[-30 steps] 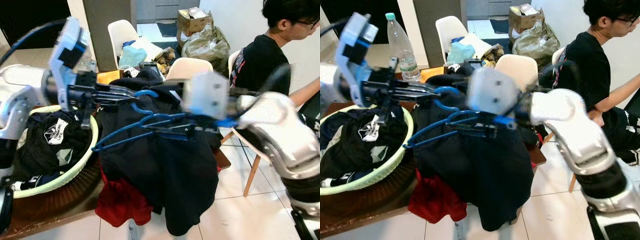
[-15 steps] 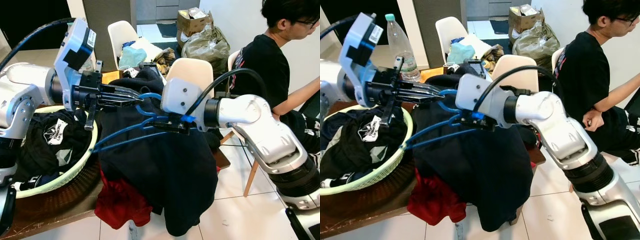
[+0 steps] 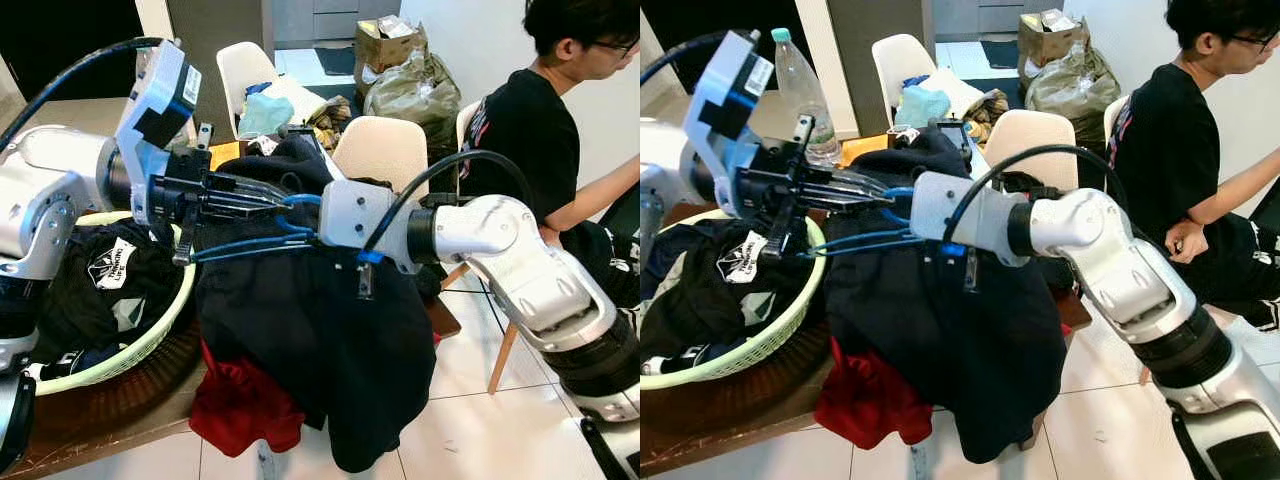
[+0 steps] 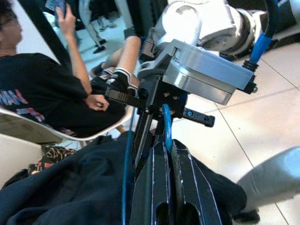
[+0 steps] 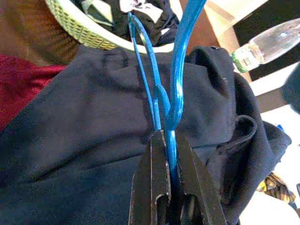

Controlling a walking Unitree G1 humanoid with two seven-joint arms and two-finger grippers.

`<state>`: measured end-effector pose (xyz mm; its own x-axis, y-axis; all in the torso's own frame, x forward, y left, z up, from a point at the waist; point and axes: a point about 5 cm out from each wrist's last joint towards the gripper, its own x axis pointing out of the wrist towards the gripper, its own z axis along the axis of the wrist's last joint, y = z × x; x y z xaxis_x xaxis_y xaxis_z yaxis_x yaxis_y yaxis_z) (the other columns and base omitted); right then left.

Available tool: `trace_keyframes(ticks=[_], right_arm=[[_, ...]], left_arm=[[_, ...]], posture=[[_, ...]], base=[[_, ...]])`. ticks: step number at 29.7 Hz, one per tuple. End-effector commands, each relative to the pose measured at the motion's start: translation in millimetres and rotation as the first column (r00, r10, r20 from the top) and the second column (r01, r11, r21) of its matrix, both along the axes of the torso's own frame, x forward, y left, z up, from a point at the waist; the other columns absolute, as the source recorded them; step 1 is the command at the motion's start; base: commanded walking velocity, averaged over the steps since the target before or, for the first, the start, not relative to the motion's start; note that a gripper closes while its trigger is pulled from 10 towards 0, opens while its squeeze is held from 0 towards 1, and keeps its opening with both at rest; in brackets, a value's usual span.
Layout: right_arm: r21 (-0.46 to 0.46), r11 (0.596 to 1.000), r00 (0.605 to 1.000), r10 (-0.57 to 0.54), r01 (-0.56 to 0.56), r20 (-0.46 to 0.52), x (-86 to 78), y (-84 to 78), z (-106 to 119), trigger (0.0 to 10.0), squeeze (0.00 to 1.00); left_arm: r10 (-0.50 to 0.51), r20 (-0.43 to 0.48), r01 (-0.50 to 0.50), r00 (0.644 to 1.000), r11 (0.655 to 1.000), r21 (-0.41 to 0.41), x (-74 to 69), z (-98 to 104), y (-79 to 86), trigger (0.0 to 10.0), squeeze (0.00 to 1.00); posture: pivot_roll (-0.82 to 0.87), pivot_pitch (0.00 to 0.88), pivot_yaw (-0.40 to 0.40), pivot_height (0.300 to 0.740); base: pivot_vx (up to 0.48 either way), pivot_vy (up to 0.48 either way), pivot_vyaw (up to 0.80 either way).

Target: Hang hanger

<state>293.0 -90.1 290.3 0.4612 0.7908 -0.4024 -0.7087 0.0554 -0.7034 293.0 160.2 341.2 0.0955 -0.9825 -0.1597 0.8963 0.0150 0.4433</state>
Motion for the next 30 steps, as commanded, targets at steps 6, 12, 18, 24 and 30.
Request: trace_keyframes(ticks=[6, 12, 18, 24, 30], right_arm=[[-0.02, 0.997, 0.996, 0.08, -0.08, -0.028, -9.5, -0.3, -4.9, 0.0, 0.0], [0.048, 0.994, 0.994, 0.101, -0.099, -0.042, -10.8, 2.3, -1.4, 0.0, 0.0], [0.249, 0.967, 0.997, -0.043, 0.057, -0.06, 8.2, -3.3, 7.8, 0.0, 0.0], [0.316, 0.93, 0.981, -0.164, 0.189, -0.105, 21.6, -11.3, 1.3, 0.0, 0.0], [0.424, 0.822, 0.925, -0.332, 0.381, -0.187, 35.9, -28.5, -10.8, 0.0, 0.0]], left_arm=[[-0.034, 0.024, 0.033, 0.999, 0.999, 0.025, -5.5, 0.3, 3.5, 10.0, 0.0], [0.0, -0.029, -0.001, 1.0, 0.999, -0.054, -0.7, 9.3, 8.5, 10.0, 1.0], [0.196, 0.041, -0.175, 0.98, 0.937, -0.303, 10.2, 37.8, 24.9, 10.0, 1.0], [0.395, 0.047, -0.318, 0.918, 0.801, -0.508, 11.7, 58.2, 50.6, 10.0, 1.0], [0.673, -0.053, -0.537, 0.738, 0.538, -0.65, 7.5, 56.3, 98.1, 10.0, 1.0]], posture=[[0.15, 0.066, 0.035, 0.74], [0.15, 0.069, 0.033, 0.74], [0.15, 0.076, 0.028, 0.74], [0.14, 0.083, 0.023, 0.74], [0.16, 0.104, 0.006, 0.74]], base=[[0.0, 0.0, 0.0], [0.0, 0.0, 0.0], [0.0, 0.0, 0.0], [0.0, 0.0, 0.0], [0.0, 0.0, 0.0]])
